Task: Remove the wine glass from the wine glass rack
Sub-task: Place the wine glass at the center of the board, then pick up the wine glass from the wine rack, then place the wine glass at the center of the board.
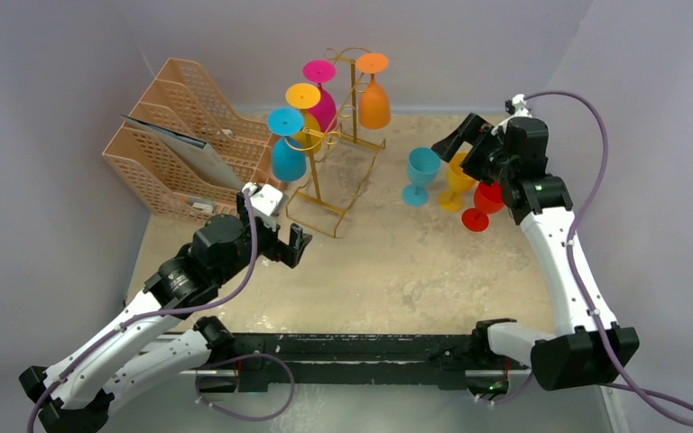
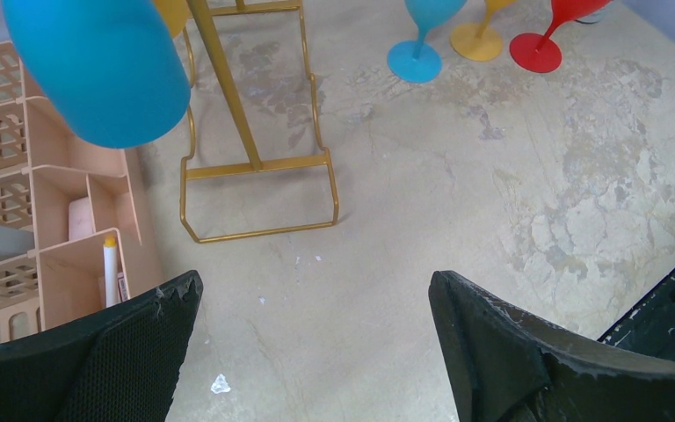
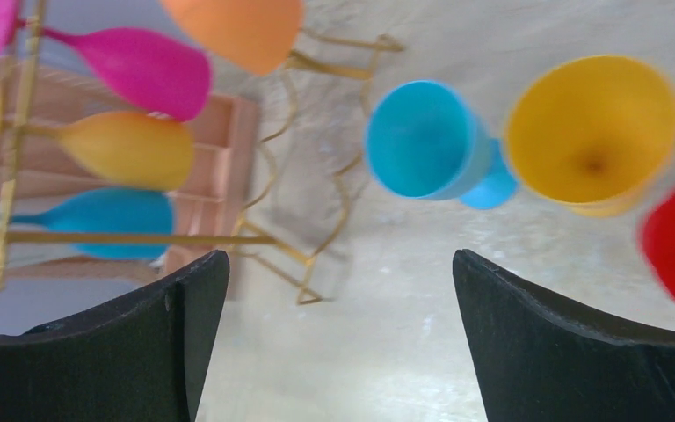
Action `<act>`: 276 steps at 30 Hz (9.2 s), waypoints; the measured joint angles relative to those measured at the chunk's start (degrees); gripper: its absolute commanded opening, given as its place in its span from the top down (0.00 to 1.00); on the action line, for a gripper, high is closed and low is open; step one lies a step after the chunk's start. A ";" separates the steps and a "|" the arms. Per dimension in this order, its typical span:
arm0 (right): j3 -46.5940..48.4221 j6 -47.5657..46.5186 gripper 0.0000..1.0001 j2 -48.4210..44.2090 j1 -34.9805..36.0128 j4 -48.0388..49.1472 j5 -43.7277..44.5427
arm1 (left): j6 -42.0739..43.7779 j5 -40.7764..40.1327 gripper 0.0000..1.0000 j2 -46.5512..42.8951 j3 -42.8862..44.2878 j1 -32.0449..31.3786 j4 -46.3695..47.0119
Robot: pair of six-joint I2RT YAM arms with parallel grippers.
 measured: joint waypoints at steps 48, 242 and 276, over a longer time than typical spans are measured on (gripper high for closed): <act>59.36 28.11 0.55 54.77 3.82 4.76 -17.33 | 7.98 5.77 0.00 6.95 -1.84 0.00 13.77; -13.94 -9.66 1.00 -5.77 26.60 26.93 -37.16 | -20.20 29.64 0.41 8.09 0.83 0.00 19.67; -16.68 -5.64 0.66 -5.68 26.64 31.69 -43.28 | -23.34 32.00 1.00 9.38 -0.81 0.22 24.11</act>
